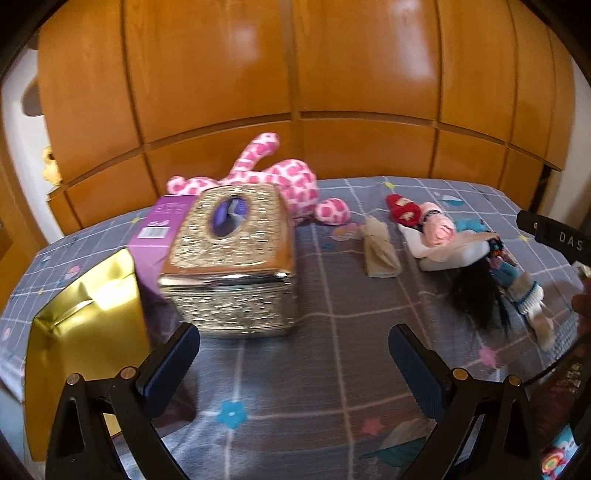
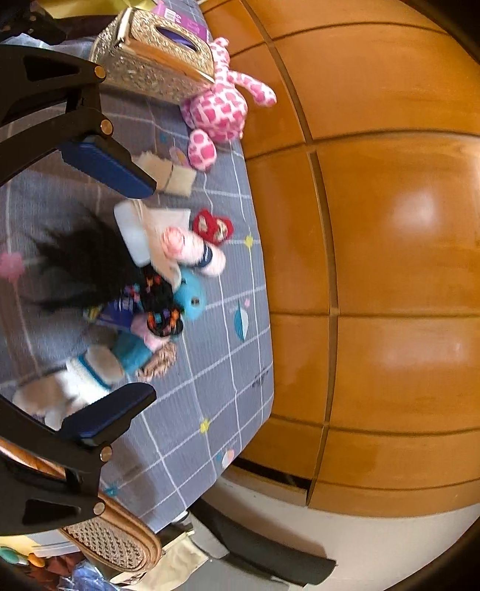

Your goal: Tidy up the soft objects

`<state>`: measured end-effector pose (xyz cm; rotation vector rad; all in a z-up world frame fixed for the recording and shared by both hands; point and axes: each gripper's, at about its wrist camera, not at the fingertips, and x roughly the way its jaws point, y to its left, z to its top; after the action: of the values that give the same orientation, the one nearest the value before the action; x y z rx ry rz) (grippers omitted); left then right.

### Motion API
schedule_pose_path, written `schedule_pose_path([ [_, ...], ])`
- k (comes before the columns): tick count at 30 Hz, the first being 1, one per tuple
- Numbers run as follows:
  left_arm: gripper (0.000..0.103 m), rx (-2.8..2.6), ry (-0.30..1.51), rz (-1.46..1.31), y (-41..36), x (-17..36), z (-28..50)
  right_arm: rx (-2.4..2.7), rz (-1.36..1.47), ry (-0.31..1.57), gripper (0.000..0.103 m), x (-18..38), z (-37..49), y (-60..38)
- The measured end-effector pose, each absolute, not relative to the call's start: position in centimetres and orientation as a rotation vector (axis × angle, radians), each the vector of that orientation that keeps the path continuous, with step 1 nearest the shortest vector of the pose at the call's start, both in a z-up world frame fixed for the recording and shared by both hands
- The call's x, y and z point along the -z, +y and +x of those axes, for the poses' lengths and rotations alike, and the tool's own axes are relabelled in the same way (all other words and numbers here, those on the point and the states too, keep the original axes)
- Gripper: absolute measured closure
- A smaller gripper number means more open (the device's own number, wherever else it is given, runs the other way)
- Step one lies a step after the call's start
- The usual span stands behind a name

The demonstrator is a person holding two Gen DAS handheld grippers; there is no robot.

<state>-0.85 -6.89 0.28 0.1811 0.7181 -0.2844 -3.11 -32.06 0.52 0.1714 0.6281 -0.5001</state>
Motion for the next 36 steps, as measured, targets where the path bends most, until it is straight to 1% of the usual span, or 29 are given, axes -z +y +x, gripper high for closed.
schedule_pose_path([
  [12,0.0,0.432,0.775,0.19,-10.9,0.6,-0.1,0.577,0.229,0.647,0.002,-0.4,-4.6,-36.8],
  [24,0.001,0.554,0.884,0.149,-14.9,2.2,1.4,0.614,0.261,0.671,0.002,0.1,-5.1,-39.2],
  [27,0.0,0.585,0.901,0.166,-16.1,2.8,1.6,0.609,0.296,0.687,0.002,0.4,-5.3,-40.1],
  [30,0.0,0.642,0.931,0.12,-16.8,3.2,2.1,0.615,0.338,0.696,0.002,0.5,-5.7,-41.3],
  [36,0.0,0.75,0.897,0.13,-20.3,3.1,3.0,0.636,0.418,0.681,0.002,0.2,-6.8,-43.6],
])
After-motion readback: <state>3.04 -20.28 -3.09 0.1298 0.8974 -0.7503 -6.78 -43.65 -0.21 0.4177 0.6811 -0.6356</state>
